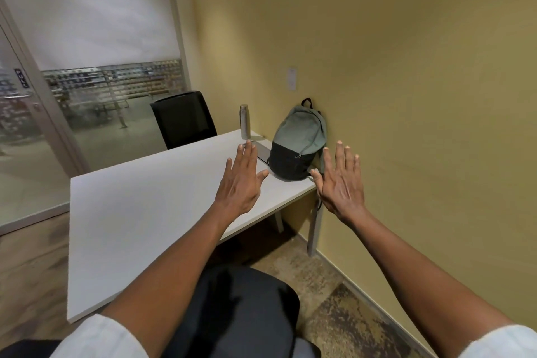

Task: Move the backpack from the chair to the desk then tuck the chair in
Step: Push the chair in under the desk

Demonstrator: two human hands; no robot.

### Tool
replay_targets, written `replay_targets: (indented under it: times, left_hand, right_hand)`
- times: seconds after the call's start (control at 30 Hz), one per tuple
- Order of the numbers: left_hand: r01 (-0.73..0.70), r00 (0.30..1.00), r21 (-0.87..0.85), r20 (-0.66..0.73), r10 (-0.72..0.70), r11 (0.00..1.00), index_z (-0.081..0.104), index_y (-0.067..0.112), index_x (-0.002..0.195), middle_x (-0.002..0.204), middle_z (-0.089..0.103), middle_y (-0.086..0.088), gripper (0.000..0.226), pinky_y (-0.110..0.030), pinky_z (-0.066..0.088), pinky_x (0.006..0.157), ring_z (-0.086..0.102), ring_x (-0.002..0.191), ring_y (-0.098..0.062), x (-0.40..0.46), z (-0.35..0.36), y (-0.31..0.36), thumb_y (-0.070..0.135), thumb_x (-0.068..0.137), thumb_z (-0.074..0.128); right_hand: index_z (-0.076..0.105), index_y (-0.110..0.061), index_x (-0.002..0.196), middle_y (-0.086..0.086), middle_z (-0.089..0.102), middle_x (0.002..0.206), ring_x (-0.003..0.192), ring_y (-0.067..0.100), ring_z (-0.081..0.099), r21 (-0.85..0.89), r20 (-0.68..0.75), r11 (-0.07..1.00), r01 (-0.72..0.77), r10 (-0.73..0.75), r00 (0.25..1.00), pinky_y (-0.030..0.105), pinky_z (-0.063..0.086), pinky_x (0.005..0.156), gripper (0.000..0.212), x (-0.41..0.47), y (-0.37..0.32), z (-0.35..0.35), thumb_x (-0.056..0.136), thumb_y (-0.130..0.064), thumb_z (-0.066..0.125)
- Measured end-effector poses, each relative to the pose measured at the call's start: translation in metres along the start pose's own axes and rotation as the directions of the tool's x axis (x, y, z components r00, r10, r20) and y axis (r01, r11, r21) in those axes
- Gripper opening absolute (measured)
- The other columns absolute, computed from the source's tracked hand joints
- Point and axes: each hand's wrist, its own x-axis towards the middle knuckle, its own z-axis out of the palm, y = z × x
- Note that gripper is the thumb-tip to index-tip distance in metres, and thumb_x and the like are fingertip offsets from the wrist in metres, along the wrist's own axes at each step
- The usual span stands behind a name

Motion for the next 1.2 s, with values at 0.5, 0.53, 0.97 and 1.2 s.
replay_targets:
  times: [0.5,0.53,0.97,1.2]
  left_hand:
    - [-0.141,0.982,-0.111,0.112,0.153,0.984,-0.003,0.015,0.157,0.164,-0.012,-0.003,0.065,-0.043,-0.001,0.122,-0.012,0.151,-0.018,-0.054,-0.013,-0.065,0.039,0.105,0.027]
    - [-0.151,0.978,-0.114,0.125,0.165,0.982,-0.003,0.015,0.156,0.164,-0.012,-0.003,0.064,-0.043,0.0,0.122,-0.012,0.151,-0.018,-0.059,-0.014,-0.07,0.039,0.105,0.027]
    - [-0.22,0.969,-0.082,0.099,0.228,0.972,-0.003,0.015,0.156,0.164,-0.012,-0.003,0.065,-0.045,0.002,0.123,-0.012,0.15,-0.019,-0.101,-0.04,-0.084,0.04,0.105,0.027]
    - [-0.227,0.969,-0.102,0.078,0.236,0.968,-0.004,0.015,0.156,0.164,-0.012,-0.003,0.064,-0.045,0.002,0.122,-0.012,0.15,-0.019,-0.135,-0.066,-0.089,0.039,0.105,0.027]
  right_hand:
    - [0.024,-0.008,0.153,0.023,0.016,0.161,0.148,0.04,0.016,-0.019,0.015,0.991,-0.135,0.136,0.991,0.054,0.009,0.121,0.069,-0.068,-0.089,-0.022,0.101,-0.053,0.024]
    - [0.023,-0.008,0.154,0.023,0.014,0.161,0.148,0.04,0.015,-0.024,0.022,0.989,-0.146,0.146,0.989,0.054,0.008,0.121,0.069,-0.077,-0.095,-0.021,0.101,-0.053,0.023]
    - [0.016,-0.01,0.155,0.023,0.009,0.162,0.149,0.038,0.011,-0.096,0.011,0.971,-0.218,0.22,0.975,0.054,0.01,0.121,0.07,-0.136,-0.103,-0.059,0.101,-0.054,0.014]
    - [0.015,-0.01,0.155,0.024,0.01,0.162,0.149,0.039,0.013,-0.132,0.055,0.967,-0.217,0.226,0.972,0.055,0.012,0.12,0.071,-0.155,-0.132,-0.077,0.1,-0.055,0.014]
